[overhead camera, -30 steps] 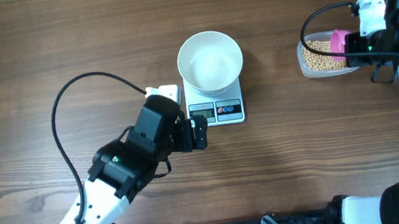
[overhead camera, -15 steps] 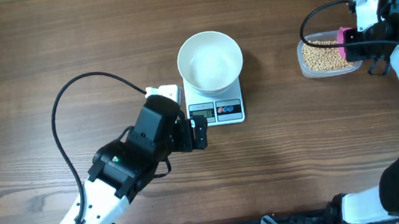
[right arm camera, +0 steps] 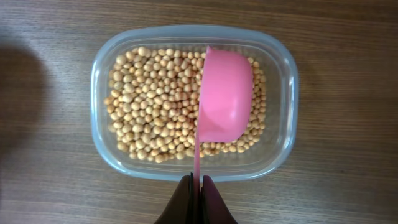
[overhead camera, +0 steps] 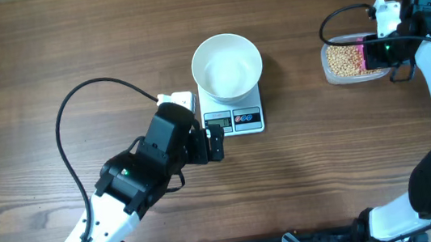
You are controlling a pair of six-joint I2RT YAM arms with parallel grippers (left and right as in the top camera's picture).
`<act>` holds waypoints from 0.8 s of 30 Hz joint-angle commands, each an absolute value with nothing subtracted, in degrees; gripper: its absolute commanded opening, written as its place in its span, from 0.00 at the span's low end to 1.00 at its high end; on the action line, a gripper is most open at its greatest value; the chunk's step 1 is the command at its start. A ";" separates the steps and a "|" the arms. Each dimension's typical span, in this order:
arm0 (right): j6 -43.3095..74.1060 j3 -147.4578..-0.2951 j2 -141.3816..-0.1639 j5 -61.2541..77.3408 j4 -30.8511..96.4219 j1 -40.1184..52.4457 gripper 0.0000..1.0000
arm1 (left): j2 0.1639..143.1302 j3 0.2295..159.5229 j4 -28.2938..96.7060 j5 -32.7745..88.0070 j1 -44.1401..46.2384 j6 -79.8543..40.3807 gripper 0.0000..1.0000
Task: Scoop item into bowl and weigh 150g on scale
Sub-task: 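Dip the scoop into the soybeans with the right gripper and scoop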
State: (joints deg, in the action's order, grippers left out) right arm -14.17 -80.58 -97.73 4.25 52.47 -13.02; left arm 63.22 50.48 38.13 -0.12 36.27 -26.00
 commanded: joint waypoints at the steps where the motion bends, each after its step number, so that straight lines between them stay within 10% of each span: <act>1: -13.41 -78.81 -99.13 7.70 52.58 -12.95 0.04 | 63.55 50.78 37.98 0.19 36.53 -26.33 1.00; 24: -13.52 -77.12 -102.94 36.82 53.21 -26.41 0.04 | 63.55 50.78 37.98 0.19 36.53 -26.33 1.00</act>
